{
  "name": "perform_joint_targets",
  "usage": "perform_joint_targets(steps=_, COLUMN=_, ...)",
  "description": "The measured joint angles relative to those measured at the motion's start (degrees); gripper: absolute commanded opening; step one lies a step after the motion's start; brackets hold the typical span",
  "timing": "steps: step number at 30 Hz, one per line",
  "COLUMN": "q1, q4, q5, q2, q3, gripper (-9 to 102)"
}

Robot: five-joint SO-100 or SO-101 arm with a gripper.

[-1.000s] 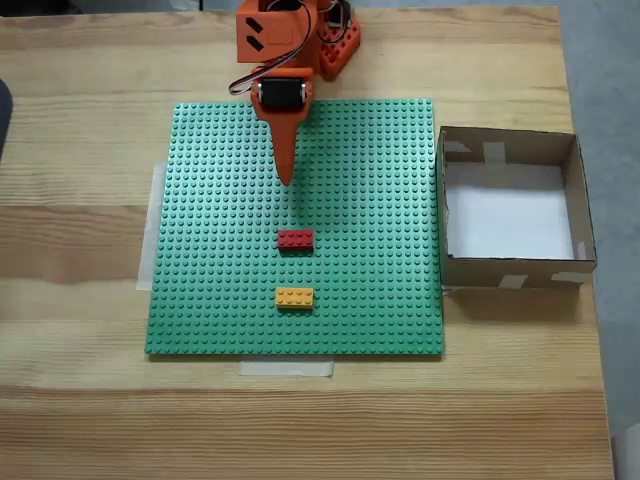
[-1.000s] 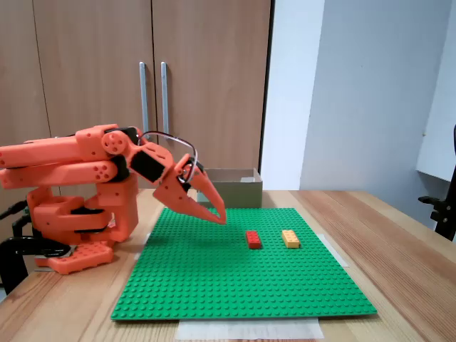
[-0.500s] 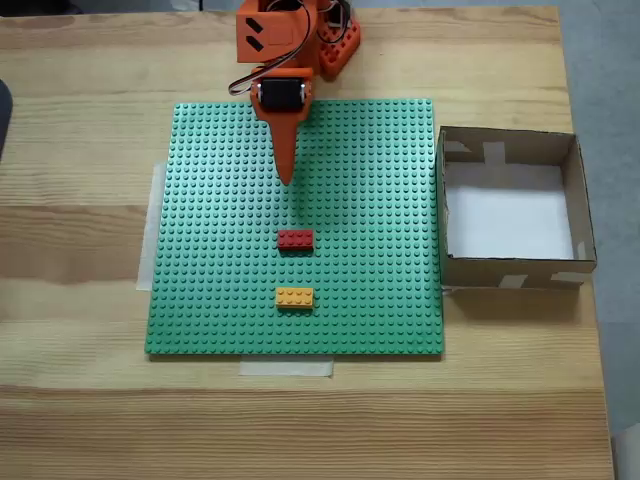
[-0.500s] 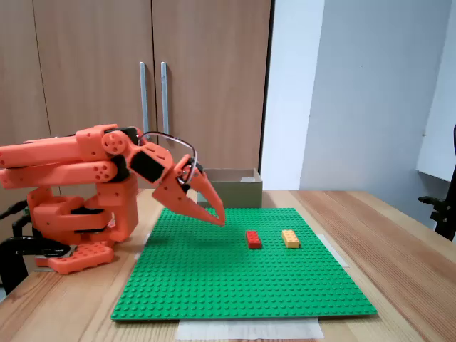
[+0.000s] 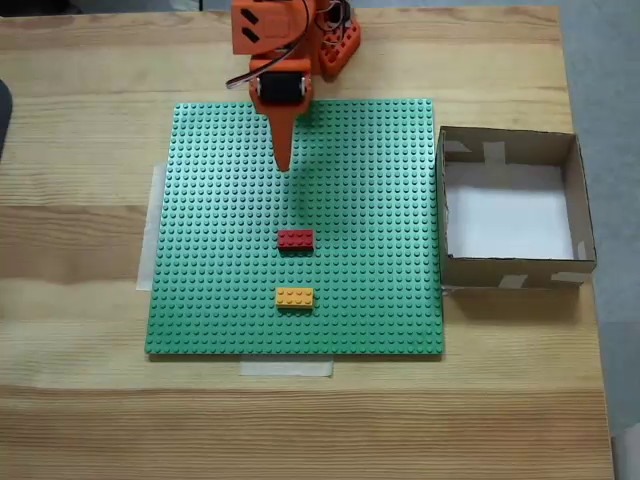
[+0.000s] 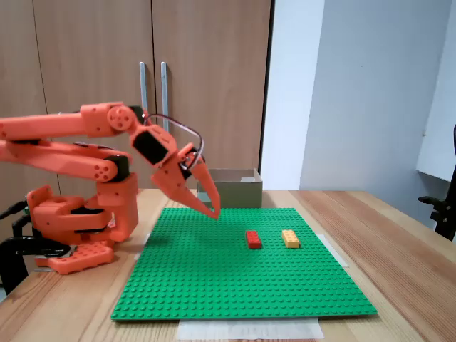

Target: Pick the red lego block and put it in the box.

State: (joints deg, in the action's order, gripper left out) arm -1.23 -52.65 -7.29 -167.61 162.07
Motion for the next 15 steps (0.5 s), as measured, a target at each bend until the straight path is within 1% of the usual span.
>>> perform_joint_targets(steps=4, q1=0.00, q4=-4.75, q5=2.02, q2=10.63, q3=-11.69, gripper=-1)
perform_joint_targets(steps=5, q1=0.88, q4=-8.17, q5=3.25, q2=18.54, q3=-20.21, gripper=-1)
perform_joint_targets(steps=7, q1=0.79, q4=-9.93, q5=4.04, q2=20.74, q3=-22.59, gripper=-1)
perform_joint_targets(steps=10, q1=0.62, q4=-17.75, q5=4.39, q2=31.64, q3=-34.89, gripper=-1)
perform_joint_targets(steps=12, q1=0.62, q4=-20.13, q5=4.39, q2=37.35, q3=-42.28, gripper=-1)
perform_joint_targets(steps=15, q1=0.62, q4=-21.71, q5=3.69, q2=43.42, q3=-48.16, gripper=-1)
